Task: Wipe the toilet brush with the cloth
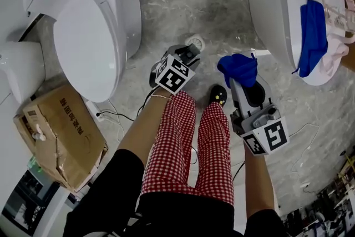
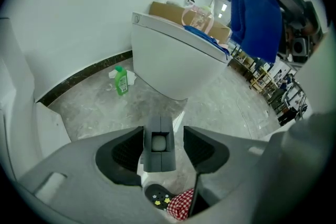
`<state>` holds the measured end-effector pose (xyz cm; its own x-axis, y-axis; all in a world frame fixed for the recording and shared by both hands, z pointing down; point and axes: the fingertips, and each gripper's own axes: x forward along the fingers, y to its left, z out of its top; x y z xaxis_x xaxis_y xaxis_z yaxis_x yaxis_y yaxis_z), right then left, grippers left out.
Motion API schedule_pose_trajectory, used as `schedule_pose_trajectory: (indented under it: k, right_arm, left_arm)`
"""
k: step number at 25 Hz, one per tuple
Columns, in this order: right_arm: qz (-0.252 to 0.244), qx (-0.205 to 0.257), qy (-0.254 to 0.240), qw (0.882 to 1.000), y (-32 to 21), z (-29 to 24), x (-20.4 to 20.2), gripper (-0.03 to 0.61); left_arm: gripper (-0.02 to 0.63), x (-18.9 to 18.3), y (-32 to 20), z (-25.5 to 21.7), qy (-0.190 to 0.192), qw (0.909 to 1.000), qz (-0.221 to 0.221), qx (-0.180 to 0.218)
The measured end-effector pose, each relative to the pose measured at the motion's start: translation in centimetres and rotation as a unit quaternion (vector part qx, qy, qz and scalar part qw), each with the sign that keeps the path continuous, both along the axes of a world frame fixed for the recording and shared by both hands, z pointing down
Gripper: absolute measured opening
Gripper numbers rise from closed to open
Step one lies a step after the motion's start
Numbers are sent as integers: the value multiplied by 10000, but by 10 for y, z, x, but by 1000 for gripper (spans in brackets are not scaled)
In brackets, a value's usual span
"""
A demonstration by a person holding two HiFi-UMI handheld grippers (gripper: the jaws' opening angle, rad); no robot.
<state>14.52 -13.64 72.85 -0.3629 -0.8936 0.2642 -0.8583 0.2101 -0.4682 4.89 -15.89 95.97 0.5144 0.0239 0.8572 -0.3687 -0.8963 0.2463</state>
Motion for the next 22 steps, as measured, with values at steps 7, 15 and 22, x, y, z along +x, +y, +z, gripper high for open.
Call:
schedule_pose_trajectory:
  k: [7,15,22]
  right_arm:
    - [98,-30,-41,9999,6,3,12,74]
    - [287,-50,-40,9996,13,7,29,74]
    - [377,-106,-16,9992,20,11,39,74]
  left_arm:
    - [224,3,-1,13,-373,9991,166,-84]
    - [225,2,2,28,-701,9970,265,-197]
    - [225,-1,3,44,-922,9949,104,-406]
